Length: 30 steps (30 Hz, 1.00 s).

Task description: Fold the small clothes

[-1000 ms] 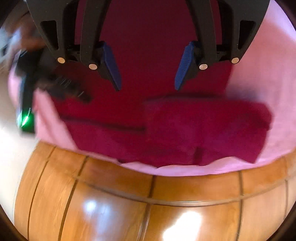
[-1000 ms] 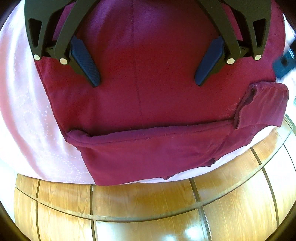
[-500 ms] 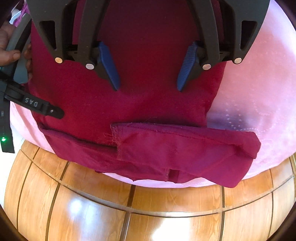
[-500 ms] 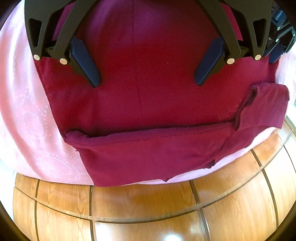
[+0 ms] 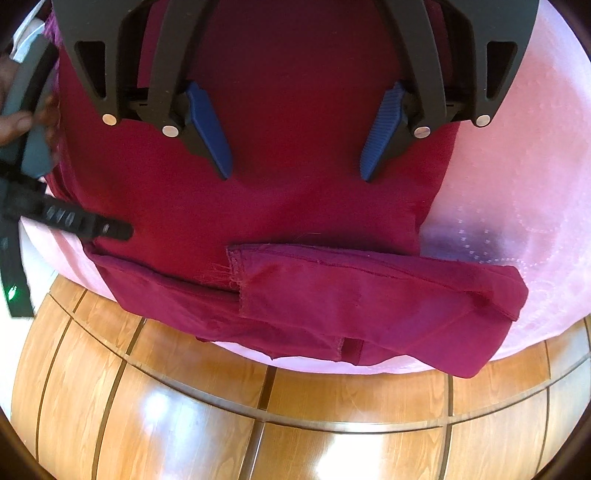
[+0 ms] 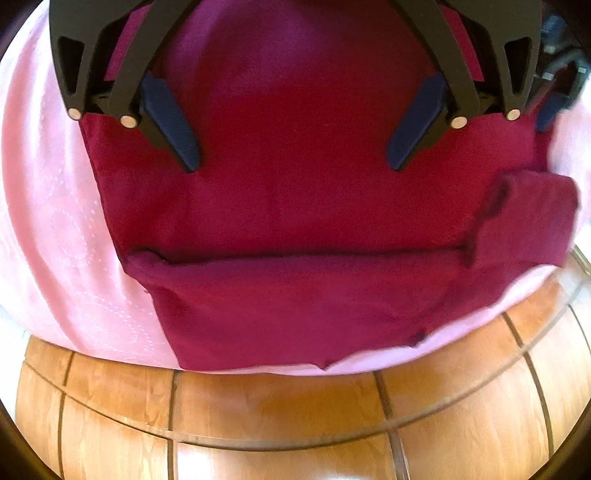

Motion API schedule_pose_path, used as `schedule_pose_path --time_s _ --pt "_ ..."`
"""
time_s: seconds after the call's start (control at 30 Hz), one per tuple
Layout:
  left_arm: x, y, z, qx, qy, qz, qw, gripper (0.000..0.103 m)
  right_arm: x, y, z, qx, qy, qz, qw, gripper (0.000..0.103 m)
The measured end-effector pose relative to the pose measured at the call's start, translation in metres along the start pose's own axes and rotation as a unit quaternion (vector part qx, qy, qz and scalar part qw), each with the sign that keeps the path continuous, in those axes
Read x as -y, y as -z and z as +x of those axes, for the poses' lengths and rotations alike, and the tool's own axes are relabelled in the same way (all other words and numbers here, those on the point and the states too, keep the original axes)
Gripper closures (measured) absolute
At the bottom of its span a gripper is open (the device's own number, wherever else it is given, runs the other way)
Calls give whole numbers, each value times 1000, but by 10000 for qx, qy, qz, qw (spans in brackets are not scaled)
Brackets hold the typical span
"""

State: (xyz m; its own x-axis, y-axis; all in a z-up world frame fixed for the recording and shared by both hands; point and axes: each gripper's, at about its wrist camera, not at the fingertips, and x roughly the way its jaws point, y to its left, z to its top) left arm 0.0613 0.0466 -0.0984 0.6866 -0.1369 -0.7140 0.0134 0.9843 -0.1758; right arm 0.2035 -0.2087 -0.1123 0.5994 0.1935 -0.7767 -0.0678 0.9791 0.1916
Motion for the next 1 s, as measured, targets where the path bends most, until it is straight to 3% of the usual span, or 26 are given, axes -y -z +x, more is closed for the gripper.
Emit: schedule_pose_path --time_s 0.03,0.1,0.23,0.3,0.4,0.57,0.67,0.7,0.73,0.87,1.0 --pt "0 0 0 4 -2 -1 10000 32 -4 -4 -1 -11 -144 -14 9999 31" --pt "1 0 0 16 1 -4 10000 32 -17 -15 -1 -184 -839 -68 9963 51" --pt "0 1 -1 32 122 -51 9999 28 -55 -28 12 -471 -1733 -319 9832 54" --pt "-1 1 -1 40 179 -81 9998 28 -73 -31 22 -588 -1965 -419 9778 54" --pt "0 1 -2 39 168 -77 9998 28 -94 -29 37 -693 -2043 -483 9752 47" --pt "1 1 -3 36 187 -74 9998 27 -115 -33 65 -857 -2143 -583 9712 47" --pt "1 1 -4 39 190 -78 9998 27 -131 -31 76 -909 -2024 -945 9705 57" --pt "0 1 -4 41 195 -83 9998 27 -135 -31 76 -883 -1917 -1059 9717 71" --pt "1 1 -5 40 199 -86 9998 27 -138 -32 75 -897 -1879 -1120 9717 99" --pt "1 1 -4 36 190 -75 9998 27 -148 -45 39 -409 -1865 -1448 9709 98" --pt "1 0 -4 30 160 -59 9998 27 -141 -83 -18 382 -1972 -1463 9686 98"
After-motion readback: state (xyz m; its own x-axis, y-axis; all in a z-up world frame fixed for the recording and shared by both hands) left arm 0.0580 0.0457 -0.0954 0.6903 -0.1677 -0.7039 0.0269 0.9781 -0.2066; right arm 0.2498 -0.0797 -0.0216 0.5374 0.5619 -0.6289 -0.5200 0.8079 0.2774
